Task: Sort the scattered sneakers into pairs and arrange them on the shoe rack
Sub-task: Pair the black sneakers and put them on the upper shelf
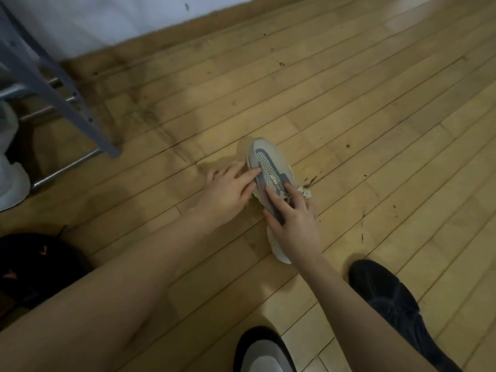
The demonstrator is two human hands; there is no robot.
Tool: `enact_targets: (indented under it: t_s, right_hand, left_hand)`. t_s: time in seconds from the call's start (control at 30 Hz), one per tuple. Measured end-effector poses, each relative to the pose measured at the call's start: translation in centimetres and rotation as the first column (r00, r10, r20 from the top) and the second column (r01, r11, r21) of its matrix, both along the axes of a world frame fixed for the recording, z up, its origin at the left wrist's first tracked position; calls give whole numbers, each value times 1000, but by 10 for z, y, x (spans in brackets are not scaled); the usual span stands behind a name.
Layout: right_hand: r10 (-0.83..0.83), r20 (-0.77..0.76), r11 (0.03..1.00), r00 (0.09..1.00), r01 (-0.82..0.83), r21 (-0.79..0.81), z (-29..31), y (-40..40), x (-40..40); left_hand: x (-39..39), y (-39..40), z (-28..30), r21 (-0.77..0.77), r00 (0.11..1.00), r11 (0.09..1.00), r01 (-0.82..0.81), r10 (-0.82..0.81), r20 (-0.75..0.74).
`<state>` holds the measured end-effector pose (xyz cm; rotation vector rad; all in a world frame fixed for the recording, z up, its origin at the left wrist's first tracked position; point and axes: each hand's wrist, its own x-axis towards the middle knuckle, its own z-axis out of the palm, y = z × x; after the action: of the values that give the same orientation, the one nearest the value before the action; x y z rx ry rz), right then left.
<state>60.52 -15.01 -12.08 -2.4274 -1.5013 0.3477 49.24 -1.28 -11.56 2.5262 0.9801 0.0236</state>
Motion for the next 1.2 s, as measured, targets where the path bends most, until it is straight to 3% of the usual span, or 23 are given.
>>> enact_targets:
  t_s: [0.17,0.43,0.87,1.03,1.2]
  right_hand:
    - [180,-78,983,981,-177,43,19,26,-36]
    - [433,-124,892,893,-404,204,46,63,-147]
    - [670,-151,742,727,-665,91,44,85,-299]
    - [694,-52,712,719,-695,-107,27,86,-340]
    - [696,-45,699,717,-691,-187,23,88,-343]
  left_hand:
    - [-60,5,19,14,984,985,-170,169,59]
    - [-188,-8,51,87,889,885,-458,459,12]
    - [-352,-40,49,153,715,708,-690,699,-12]
    - [-392,-37,22,143,717,733,-665,680,-155]
    - [-396,-45,16,130,738,742,-658,669,-89]
